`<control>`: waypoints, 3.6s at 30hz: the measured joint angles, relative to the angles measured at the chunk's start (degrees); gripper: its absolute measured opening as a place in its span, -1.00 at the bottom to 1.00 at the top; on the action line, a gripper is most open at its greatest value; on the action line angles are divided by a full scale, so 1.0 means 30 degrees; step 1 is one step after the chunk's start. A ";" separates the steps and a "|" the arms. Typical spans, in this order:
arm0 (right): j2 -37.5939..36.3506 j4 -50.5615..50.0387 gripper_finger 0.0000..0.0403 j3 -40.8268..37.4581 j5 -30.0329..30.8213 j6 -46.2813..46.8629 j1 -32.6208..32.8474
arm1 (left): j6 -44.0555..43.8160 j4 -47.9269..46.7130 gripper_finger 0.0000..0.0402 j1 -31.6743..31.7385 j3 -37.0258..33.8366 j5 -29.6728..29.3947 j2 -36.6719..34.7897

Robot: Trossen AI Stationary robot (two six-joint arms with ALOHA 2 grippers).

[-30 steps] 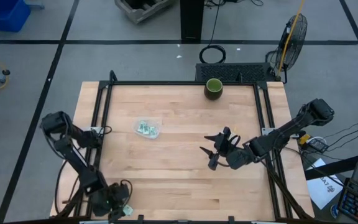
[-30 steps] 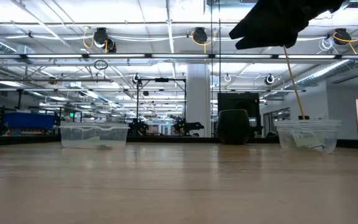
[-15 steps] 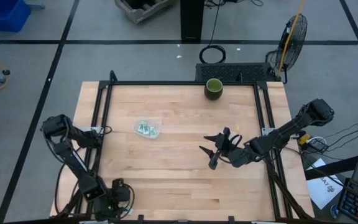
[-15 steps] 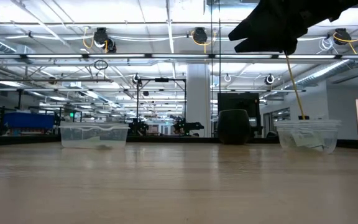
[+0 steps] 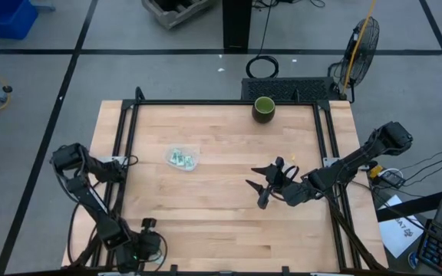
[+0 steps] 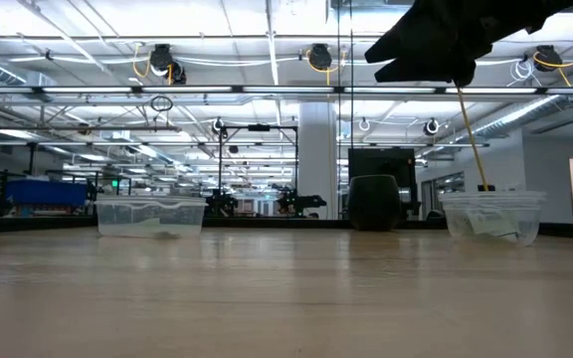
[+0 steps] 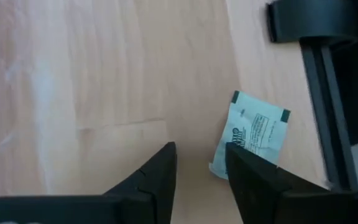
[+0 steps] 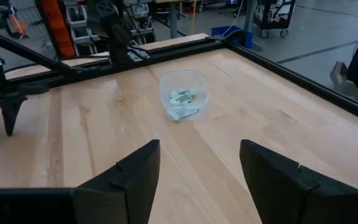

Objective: Pick and place Stevia / Truvia into bins
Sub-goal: Put the white stevia packet into the transparent rectangular container

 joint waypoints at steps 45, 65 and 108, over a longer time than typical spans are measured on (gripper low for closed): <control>0.0000 0.0250 0.07 0.0000 0.0010 0.0748 -0.0015 | -0.1515 -0.3082 -0.51 -0.0583 0.3363 -0.5457 0.3461; 0.0000 0.0257 0.07 0.0000 -0.0995 0.0766 0.0015 | -0.2713 -0.7287 -0.05 0.4932 0.3177 -0.4746 0.3315; -0.0007 0.1476 0.07 -0.1355 -0.1002 0.1563 0.0022 | 0.0122 -1.2584 -0.93 1.1909 0.2735 -0.6038 -0.3303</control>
